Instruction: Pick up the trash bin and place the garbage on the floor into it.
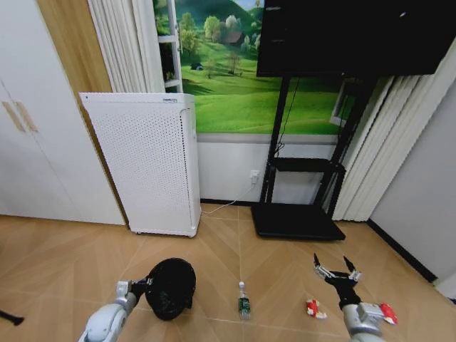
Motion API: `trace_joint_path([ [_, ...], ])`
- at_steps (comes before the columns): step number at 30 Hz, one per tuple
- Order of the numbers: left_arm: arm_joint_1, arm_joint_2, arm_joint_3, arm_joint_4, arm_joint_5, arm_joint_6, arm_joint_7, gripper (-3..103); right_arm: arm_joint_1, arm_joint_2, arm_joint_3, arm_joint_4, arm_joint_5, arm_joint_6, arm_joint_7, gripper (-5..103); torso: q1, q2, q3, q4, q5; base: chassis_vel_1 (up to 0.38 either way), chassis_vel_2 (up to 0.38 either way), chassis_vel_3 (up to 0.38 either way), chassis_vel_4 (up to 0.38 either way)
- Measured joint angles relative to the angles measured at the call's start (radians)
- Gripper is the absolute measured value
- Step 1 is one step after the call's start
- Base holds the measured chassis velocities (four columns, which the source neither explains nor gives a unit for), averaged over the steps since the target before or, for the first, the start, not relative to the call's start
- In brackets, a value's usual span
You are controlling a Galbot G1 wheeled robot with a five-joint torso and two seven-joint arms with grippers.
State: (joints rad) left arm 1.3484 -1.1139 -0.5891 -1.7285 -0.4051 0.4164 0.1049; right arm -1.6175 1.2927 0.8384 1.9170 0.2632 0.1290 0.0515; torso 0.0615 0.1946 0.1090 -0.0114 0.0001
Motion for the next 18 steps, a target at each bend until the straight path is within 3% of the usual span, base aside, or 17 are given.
trace_joint_path([
  [13, 0.035, 0.035, -0.059, -0.163, 0.077, -0.017, 0.023, 7, 0.003, 0.003, -0.001, 0.0, -0.005, 0.001, 0.003, 100, 0.0, 0.0, 0.0, 0.0, -0.0002, 0.0, 0.0, 0.0, 0.0],
  [18, 0.035, 0.055, -0.138, -0.22, 0.122, -0.049, 0.07, 7, 0.0, 0.008, 0.001, 0.0, -0.006, -0.004, 0.007, 100, 0.0, 0.0, 0.0, -0.0001, 0.0, 0.0, 0.0, 0.0, 0.0],
])
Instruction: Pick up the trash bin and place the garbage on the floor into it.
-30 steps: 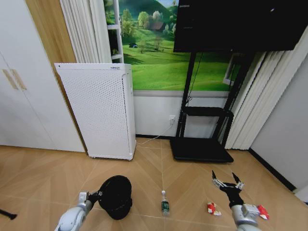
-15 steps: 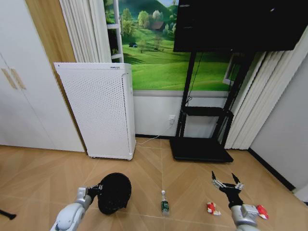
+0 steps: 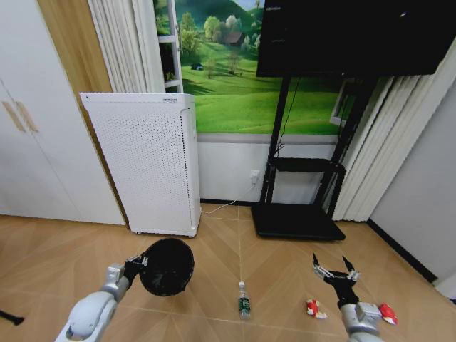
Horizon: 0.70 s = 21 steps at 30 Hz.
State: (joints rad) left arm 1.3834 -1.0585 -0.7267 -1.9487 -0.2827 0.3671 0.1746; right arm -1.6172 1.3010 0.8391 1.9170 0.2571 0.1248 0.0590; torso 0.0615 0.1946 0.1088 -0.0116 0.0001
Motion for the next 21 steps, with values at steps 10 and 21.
trace_joint_path([
  [10, -0.004, 0.054, -0.091, -0.042, -0.007, -0.1, 0.126, 7, -0.003, 0.01, -0.002, -0.006, -0.013, -0.002, 0.005, 100, 0.0, 0.0, 0.0, 0.0001, -0.0001, 0.0, 0.0, 0.0, 0.0],
  [21, -0.017, 0.032, -0.068, 0.059, 0.012, -0.216, 0.213, 7, -0.007, 0.013, -0.005, 0.005, -0.011, -0.021, 0.025, 100, 0.0, 0.0, 0.0, -0.0001, 0.0, 0.0, 0.0, 0.0, 0.0],
])
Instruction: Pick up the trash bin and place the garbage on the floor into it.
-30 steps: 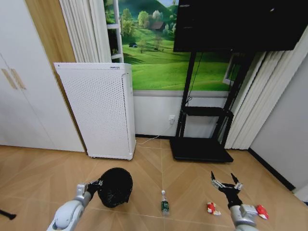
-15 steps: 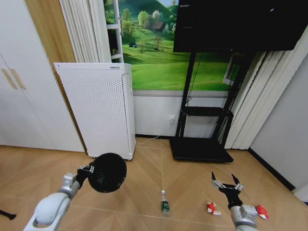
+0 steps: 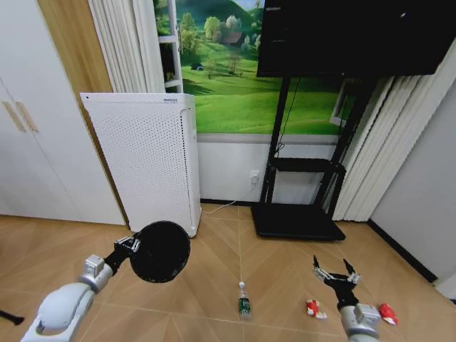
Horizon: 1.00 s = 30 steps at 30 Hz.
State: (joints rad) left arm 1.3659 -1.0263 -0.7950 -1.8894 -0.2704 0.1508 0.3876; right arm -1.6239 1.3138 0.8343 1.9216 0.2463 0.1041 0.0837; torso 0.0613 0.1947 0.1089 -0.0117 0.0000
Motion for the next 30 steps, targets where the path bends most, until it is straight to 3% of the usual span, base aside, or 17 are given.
trace_joint_path([
  [6, -0.011, 0.005, 0.0, 0.071, 0.016, -0.072, 0.028, 7, 0.007, -0.001, -0.005, 0.003, 0.008, -0.004, 0.003, 100, 0.0, 0.0, 0.0, 0.0003, -0.0002, 0.0, 0.0, 0.0, 0.0],
  [22, -0.011, -0.001, 0.011, 0.071, 0.035, -0.074, 0.047, 7, 0.025, 0.008, -0.016, -0.024, -0.017, 0.007, -0.019, 100, 0.0, 0.0, 0.0, 0.0001, 0.0001, 0.01, 0.013, -0.014, -0.011],
  [30, -0.013, -0.006, 0.014, 0.073, 0.041, -0.072, 0.055, 7, 0.028, 0.007, -0.016, -0.029, -0.01, 0.013, -0.026, 100, 0.0, 0.0, 0.0, 0.0002, -0.0004, 0.176, 0.171, -0.166, -0.168],
])
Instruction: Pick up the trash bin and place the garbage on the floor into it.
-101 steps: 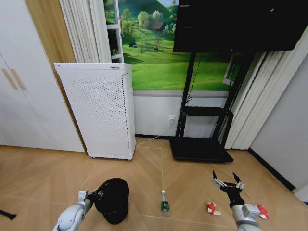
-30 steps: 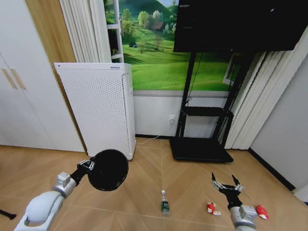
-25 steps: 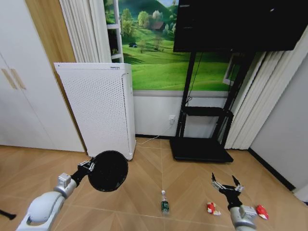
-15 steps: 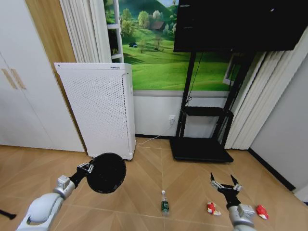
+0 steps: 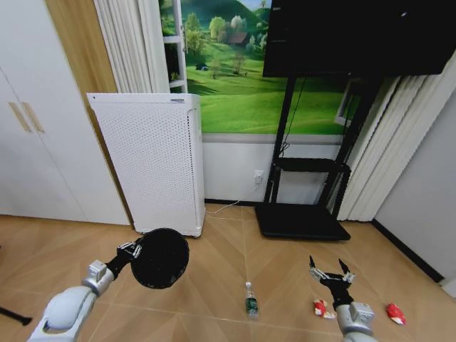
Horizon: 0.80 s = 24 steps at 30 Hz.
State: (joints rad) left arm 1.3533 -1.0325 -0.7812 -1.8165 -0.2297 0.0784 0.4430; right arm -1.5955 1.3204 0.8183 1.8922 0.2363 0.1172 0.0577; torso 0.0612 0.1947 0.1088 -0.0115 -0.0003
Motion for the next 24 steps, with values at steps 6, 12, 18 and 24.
trace_joint_path([
  [6, 0.0, -0.002, 0.0, 0.006, 0.003, 0.0, -0.001, 7, 0.004, 0.0, -0.006, -0.006, 0.006, 0.015, 0.005, 100, 0.0, 0.0, 0.0, -0.0002, -0.0001, 0.247, 0.226, -0.24, -0.238],
  [12, 0.006, -0.007, 0.0, 0.01, 0.02, 0.009, -0.024, 7, -0.001, -0.019, -0.024, 0.002, -0.017, -0.017, 0.007, 100, 0.0, 0.0, 0.0, 0.0005, 0.0003, 0.094, 0.085, -0.108, -0.077],
  [18, 0.009, -0.003, 0.001, 0.016, 0.026, 0.019, -0.037, 7, -0.016, -0.09, -0.064, 0.011, -0.009, -0.107, 0.012, 100, 0.0, 0.0, 0.0, -0.0007, 0.0006, -0.033, -0.034, 0.03, 0.036],
  [24, 0.002, 0.004, 0.009, 0.02, 0.024, 0.028, -0.046, 7, 0.006, -0.258, -0.143, -0.008, 0.115, -0.206, 0.033, 100, 0.0, 0.0, 0.0, 0.0003, 0.0002, 0.0, 0.0, 0.0, 0.0],
])
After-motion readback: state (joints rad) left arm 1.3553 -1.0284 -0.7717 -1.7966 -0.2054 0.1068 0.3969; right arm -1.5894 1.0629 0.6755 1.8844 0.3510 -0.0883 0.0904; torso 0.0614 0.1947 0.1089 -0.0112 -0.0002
